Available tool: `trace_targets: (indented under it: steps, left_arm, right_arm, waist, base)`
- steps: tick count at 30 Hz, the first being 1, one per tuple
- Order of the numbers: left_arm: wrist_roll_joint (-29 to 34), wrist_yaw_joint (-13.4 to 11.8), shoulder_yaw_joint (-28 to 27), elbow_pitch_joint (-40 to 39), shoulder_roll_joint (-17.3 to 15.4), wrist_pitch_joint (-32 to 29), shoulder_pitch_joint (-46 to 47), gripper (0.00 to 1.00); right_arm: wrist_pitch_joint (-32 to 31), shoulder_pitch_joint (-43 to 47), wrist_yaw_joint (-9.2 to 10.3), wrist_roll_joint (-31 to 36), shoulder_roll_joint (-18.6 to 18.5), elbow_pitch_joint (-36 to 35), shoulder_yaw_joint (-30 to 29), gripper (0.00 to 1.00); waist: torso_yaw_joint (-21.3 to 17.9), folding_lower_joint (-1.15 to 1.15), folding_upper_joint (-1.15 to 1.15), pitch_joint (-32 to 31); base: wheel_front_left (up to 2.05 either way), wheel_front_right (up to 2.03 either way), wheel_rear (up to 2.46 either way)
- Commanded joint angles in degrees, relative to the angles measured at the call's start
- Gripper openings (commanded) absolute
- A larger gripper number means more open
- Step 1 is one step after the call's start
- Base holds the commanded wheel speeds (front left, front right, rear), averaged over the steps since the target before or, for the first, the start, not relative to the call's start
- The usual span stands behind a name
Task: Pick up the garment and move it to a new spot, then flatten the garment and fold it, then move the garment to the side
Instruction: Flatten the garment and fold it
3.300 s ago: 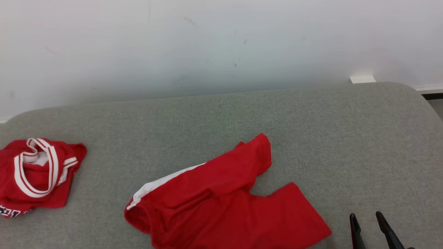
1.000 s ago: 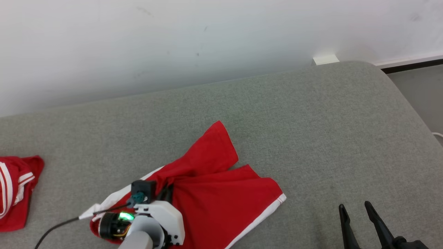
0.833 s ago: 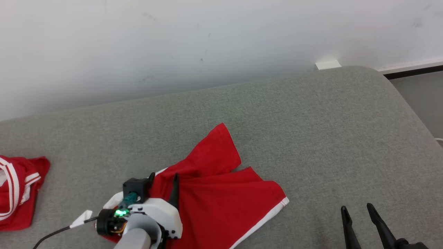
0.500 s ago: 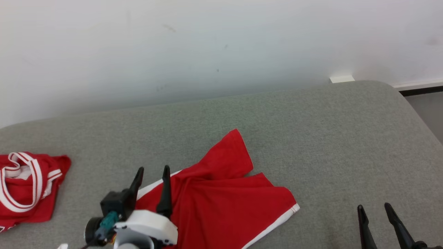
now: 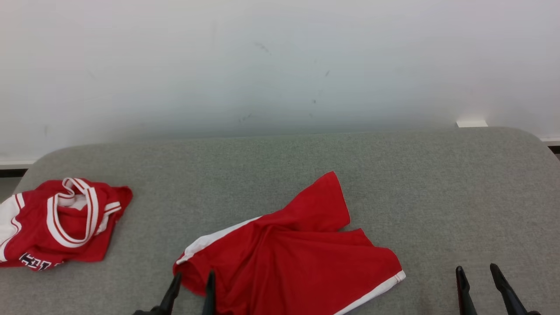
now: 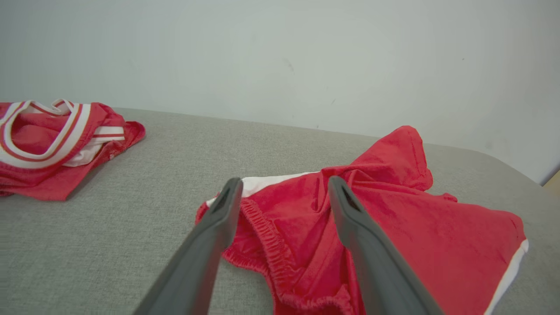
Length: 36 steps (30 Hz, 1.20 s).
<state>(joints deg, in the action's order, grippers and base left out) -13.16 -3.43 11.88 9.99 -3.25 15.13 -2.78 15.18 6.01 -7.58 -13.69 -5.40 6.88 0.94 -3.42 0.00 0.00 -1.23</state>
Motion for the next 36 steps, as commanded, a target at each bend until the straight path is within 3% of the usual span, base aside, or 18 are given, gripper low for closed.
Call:
trace_targets:
  steps: [1, 17, 21, 24, 29, 33, 36]
  left_arm:
    - [1.0, 0.8, -0.9, -0.6, 0.0, 0.0, -1.3, 1.0]
    - [3.1, 4.1, -3.8, -0.8, 0.3, 0.0, -5.2, 1.0]
    - [0.9, 7.8, -1.6, 2.1, -0.6, -1.1, -4.7, 1.0]
    - [-1.3, 9.3, -0.8, 0.5, -2.9, -6.7, -4.0, 1.0]
    - [-5.5, 10.7, 3.3, -7.7, -9.3, -22.0, -5.4, 1.0]
    - [-11.3, 10.9, 6.2, -14.0, -12.5, -30.5, -6.1, 1.0]
    - [-12.5, 10.9, 8.3, -15.2, -14.1, -33.3, -5.4, 1.0]
  right_arm:
    - [-0.1, 0.4, 0.17, 0.0, 0.3, 0.6, 0.5, 1.0]
    - [-0.1, -0.7, 0.17, -1.9, 1.2, 4.7, 3.0, 1.0]
    - [-0.5, -1.9, 0.16, -3.1, -2.2, 6.4, 5.8, 1.0]
    - [-5.5, -4.7, 0.16, -5.4, -7.1, 6.6, 9.8, 1.0]
    - [-18.8, -9.0, 0.16, -9.8, -15.1, 5.1, 17.2, 1.0]
    - [-25.6, -12.9, 0.16, -13.7, -17.8, 6.1, 22.4, 1.0]
    - [-27.0, -15.7, 0.16, -15.1, -17.9, 8.3, 25.2, 1.0]
  waist:
    - [0.2, 0.0, 0.0, -0.3]
    - [1.0, 0.0, 0.0, 0.0]
    - [1.1, 0.0, 0.0, -0.1]
    - [1.3, 0.0, 0.0, 0.0]
    - [2.4, 0.0, 0.0, 1.3]
    - [3.8, 0.0, 0.0, 3.2]
    - [5.0, 0.0, 0.0, 4.3]
  base:
    - [0.0, 0.0, 0.0]
    - [0.0, 0.0, 0.0]
    - [0.0, 0.0, 0.0]
    - [0.0, 0.0, 0.0]
    - [0.0, 0.0, 0.0]
    - [0.0, 0.0, 0.0]
    - [0.0, 0.0, 0.0]
